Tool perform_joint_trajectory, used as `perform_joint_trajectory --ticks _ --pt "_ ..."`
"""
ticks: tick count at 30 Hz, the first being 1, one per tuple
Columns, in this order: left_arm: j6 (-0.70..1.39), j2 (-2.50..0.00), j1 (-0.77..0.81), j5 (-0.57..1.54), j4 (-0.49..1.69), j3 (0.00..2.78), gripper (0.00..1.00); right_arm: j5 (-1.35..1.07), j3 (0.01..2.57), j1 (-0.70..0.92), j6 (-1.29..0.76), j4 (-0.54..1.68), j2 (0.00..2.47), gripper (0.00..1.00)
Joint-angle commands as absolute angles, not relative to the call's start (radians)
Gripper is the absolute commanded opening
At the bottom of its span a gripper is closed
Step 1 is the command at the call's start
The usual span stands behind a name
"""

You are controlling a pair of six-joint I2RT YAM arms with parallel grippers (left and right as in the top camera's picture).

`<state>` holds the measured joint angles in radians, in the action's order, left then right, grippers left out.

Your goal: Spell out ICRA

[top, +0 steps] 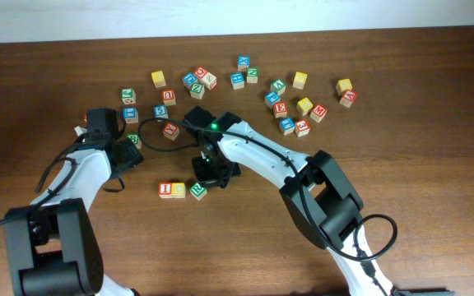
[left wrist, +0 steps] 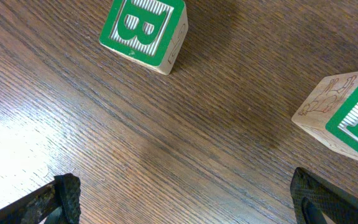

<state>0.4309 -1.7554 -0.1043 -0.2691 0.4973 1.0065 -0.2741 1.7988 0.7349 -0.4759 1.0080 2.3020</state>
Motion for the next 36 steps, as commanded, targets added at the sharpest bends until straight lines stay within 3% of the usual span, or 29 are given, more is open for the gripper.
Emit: perform_joint_trajectory --ticks 1,36 --pt "0.433 -1.763 -0.105 -0.269 0.498 1.016 0.99 -0.259 1.789 0.735 -0.480 1.002 2.316 0.08" --pt "0.433 -1.763 -0.105 -0.269 0.498 1.016 0.99 -0.258 1.789 0.781 -0.521 1.056 2.316 0.09"
